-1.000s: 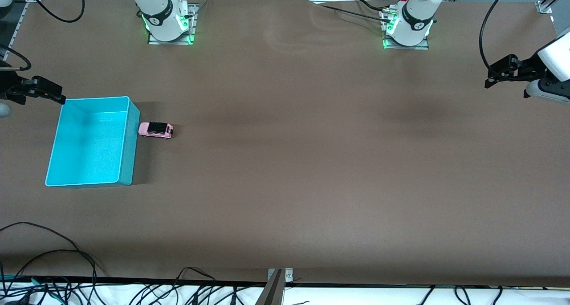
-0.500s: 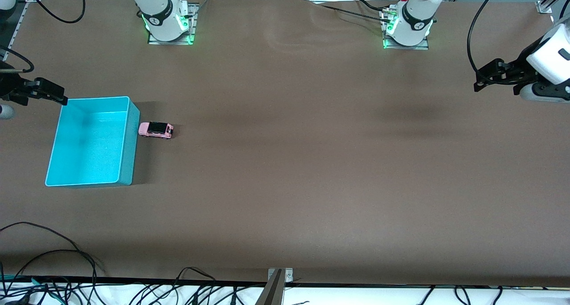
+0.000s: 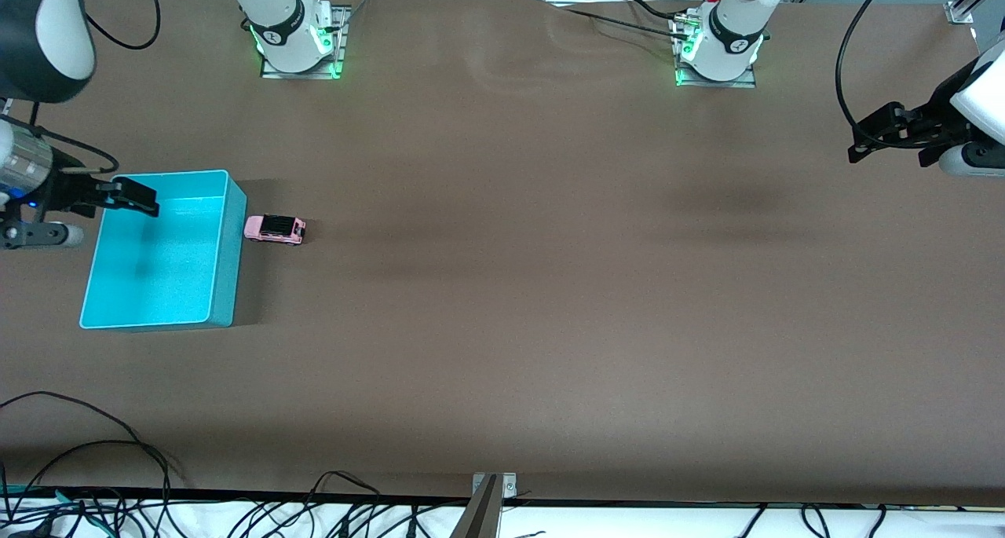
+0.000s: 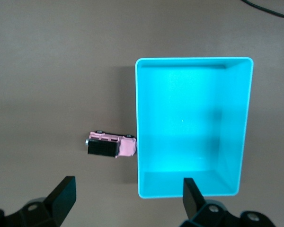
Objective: Wind and store pink jeep toy
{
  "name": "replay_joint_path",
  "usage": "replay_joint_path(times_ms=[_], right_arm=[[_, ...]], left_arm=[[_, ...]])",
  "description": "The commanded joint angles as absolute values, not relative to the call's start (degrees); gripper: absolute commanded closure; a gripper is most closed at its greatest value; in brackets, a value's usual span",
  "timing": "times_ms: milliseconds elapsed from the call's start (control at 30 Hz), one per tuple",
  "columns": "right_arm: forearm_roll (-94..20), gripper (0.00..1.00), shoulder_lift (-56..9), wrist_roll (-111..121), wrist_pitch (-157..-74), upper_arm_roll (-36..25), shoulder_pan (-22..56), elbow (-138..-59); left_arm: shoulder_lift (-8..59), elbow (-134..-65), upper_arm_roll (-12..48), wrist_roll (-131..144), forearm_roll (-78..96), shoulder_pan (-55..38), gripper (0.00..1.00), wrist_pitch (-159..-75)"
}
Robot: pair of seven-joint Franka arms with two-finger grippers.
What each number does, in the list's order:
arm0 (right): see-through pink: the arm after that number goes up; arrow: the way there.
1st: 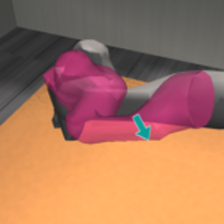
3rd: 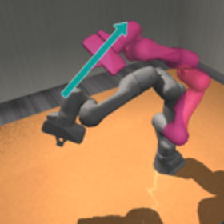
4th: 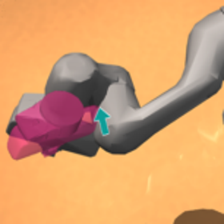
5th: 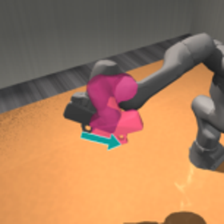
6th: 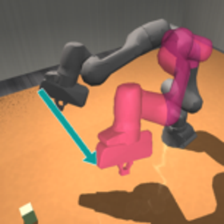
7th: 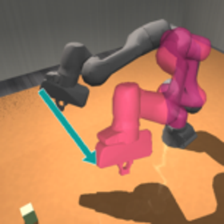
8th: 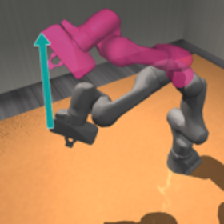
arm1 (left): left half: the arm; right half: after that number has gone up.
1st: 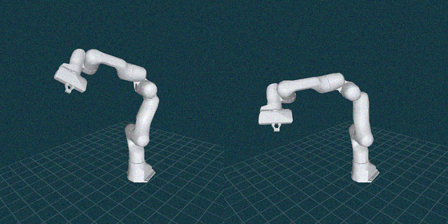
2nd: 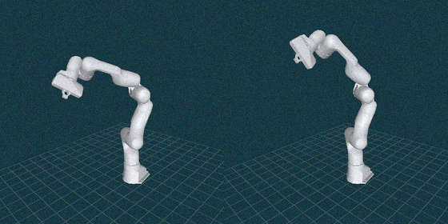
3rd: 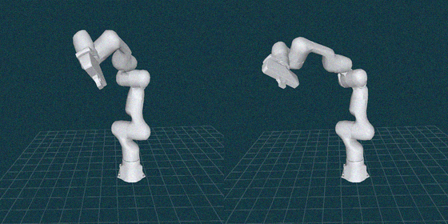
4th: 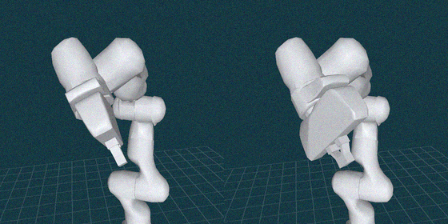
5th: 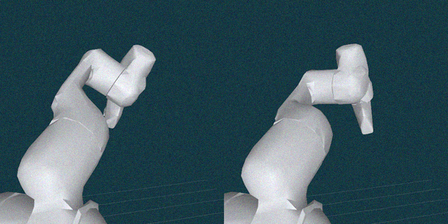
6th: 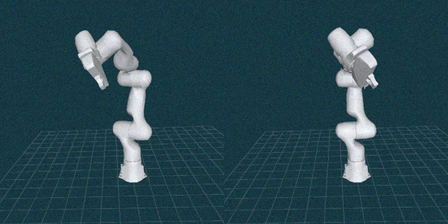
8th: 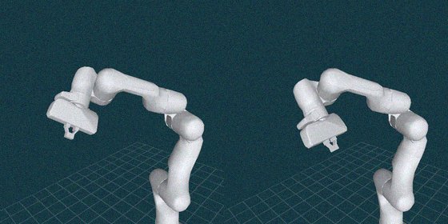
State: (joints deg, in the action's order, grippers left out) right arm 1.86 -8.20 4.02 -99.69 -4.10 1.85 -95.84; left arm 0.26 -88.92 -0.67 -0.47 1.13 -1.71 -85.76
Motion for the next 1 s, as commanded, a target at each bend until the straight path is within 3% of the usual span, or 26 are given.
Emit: replay_joint_path(times_ms=[0, 533, 800, 967], right_arm=[[2.11, 0.0, -6.68, 0.53, -105.9, -1.94, 1.76, -102.38], [2.11, 0.0, -6.77, -4.22, -127.6, -0.09, 1.76, -119.79], [2.02, 0.0, -7.29, -4.83, -132.53, 0.18, 1.76, -124.45], [2.02, 0.0, -7.91, -19.39, -133.59, 1.23, 1.84, -125.77]], left_arm=[[1.23, -87.28, -0.79, -0.09, 2.02, -1.49, 0.0, -85.43], [3.25, -85.08, -0.88, -0.09, 2.11, -1.58, 0.0, -85.87], [4.31, -82.44, -0.79, -0.09, 2.02, -1.67, 0.0, -85.96], [4.31, -82.35, -0.88, -0.09, 1.93, -1.49, 0.0, -85.96]])
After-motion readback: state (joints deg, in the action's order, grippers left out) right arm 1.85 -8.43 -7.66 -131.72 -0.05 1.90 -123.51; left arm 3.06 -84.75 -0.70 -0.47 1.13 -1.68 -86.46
